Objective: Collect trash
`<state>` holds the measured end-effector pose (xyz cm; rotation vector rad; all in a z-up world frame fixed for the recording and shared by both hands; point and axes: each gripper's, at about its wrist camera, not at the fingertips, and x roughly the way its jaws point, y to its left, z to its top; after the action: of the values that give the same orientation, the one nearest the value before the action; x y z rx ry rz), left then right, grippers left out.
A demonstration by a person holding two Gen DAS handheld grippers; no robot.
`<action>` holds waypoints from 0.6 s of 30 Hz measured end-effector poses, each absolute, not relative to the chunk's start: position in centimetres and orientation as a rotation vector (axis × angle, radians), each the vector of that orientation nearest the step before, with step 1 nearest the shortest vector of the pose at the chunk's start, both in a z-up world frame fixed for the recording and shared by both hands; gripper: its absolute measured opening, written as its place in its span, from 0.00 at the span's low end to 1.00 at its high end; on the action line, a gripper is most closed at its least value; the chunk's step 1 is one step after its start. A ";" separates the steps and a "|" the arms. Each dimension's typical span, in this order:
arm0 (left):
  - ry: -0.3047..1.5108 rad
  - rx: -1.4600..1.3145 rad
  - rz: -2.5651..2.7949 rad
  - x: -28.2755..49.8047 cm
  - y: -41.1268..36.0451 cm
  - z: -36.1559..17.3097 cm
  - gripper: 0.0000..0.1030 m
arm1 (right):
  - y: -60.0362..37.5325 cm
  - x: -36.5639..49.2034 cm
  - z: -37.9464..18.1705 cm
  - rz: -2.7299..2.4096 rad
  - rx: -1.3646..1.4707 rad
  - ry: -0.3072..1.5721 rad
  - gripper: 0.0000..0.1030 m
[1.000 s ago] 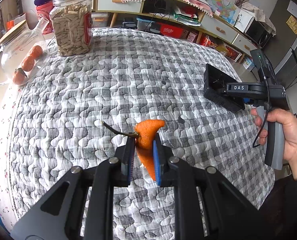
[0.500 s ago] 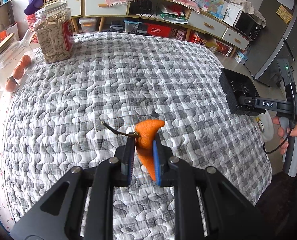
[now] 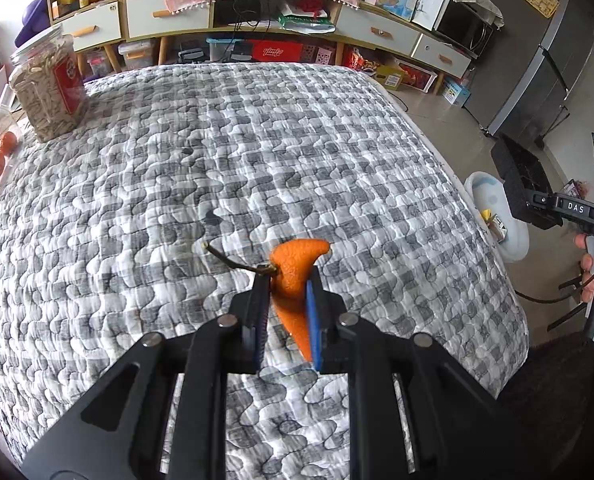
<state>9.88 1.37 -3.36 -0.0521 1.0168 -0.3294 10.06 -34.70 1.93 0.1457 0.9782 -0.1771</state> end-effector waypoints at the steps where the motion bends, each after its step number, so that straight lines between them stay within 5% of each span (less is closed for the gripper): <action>1: 1.018 -0.044 -0.337 9.8 0.8 -3.4 0.18 | -35.8 9.6 2.1 -0.197 0.152 0.972 0.56; 14: 1.025 0.011 -0.403 10.2 -5.0 -3.5 0.18 | -44.4 10.2 0.1 -0.348 0.226 1.007 0.58; 18: 1.022 0.016 -0.417 10.5 -6.4 -3.1 0.18 | -45.3 11.5 -1.4 -0.358 0.280 1.051 0.70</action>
<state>10.46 -6.39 -3.13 0.0164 1.0225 -0.4174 11.51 -45.29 -1.36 0.2800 1.0509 -0.3582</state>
